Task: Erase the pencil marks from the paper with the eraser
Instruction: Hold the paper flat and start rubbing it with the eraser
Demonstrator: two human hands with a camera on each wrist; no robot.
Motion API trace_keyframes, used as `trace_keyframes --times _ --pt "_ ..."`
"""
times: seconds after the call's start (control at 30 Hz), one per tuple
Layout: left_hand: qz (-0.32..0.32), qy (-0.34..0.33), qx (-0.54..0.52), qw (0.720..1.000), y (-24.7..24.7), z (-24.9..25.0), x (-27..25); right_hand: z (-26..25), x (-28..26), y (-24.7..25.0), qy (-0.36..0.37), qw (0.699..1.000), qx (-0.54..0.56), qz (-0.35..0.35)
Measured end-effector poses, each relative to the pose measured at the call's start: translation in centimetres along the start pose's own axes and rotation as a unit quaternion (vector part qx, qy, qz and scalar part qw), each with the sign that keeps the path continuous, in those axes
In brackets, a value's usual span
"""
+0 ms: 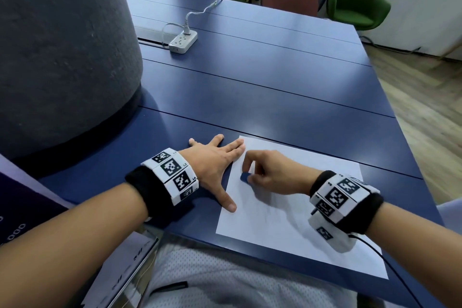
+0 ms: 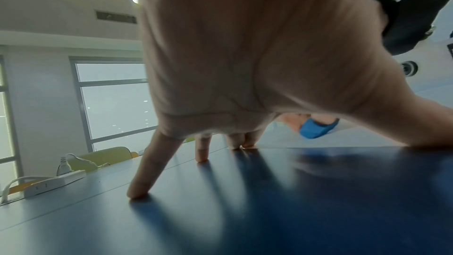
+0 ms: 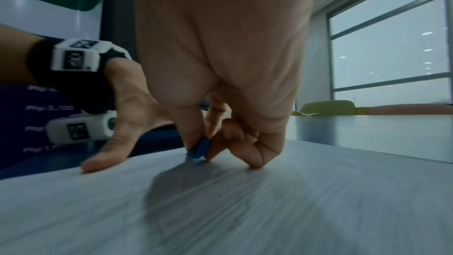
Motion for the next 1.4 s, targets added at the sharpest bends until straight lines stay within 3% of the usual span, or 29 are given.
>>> trace_keyframes --times 0.07,0.23,0.33,0.4,0.53,0.7,0.87,1.0,1.07,1.2,1.33,1.4 --pt "0.001 -0.002 -0.007 1.000 0.0 0.0 0.0 0.0 0.1 0.0 0.001 1.000 0.004 0.024" --pt "-0.018 0.005 0.008 1.000 -0.1 0.0 0.1 -0.6 -0.8 -1.1 0.020 0.997 -0.011 -0.080" --pt "-0.018 0.000 0.008 1.000 -0.2 0.0 0.1 0.0 -0.4 -0.3 0.007 1.000 -0.011 -0.003" --pt "-0.016 0.000 0.008 1.000 -0.2 -0.1 0.0 0.1 -0.5 -0.5 0.012 1.000 -0.004 0.008" --pt "-0.014 0.004 0.019 1.000 -0.1 0.1 -0.1 -0.5 -1.7 -1.6 0.045 0.994 -0.013 -0.102" --pt "-0.008 -0.001 0.016 1.000 -0.2 -0.1 0.0 0.1 -1.0 -1.1 0.012 1.000 0.001 -0.005" --pt "-0.011 0.003 0.018 1.000 -0.3 0.0 -0.1 -0.8 -1.8 -2.4 0.049 0.994 -0.010 -0.095" --pt "-0.011 -0.001 0.010 1.000 -0.3 -0.1 0.0 -0.3 -0.7 -1.1 0.009 1.000 -0.006 -0.004" --pt "-0.011 -0.002 0.008 1.000 -0.4 -0.2 0.1 -0.4 -0.6 -1.4 0.014 1.000 0.002 -0.010" --pt "-0.016 0.001 0.010 1.000 -0.4 -0.2 0.1 -1.3 -1.1 -2.2 0.037 0.995 -0.002 -0.092" --pt "-0.016 0.000 0.005 1.000 -0.3 -0.2 0.0 -0.3 -0.1 -0.7 -0.005 1.000 -0.002 0.003" --pt "-0.015 0.003 0.006 1.000 -0.3 -0.2 0.0 -0.3 -0.3 -1.2 0.002 1.000 0.011 0.000"
Point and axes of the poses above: each hand's wrist, its own x-axis towards the middle knuckle, its own y-axis out of the back of the hand, z = x × y, the point moved 2 cm from there along x, towards the middle knuckle, and after that the axes turned 13 degrees about -z, right-handed, at the moved point
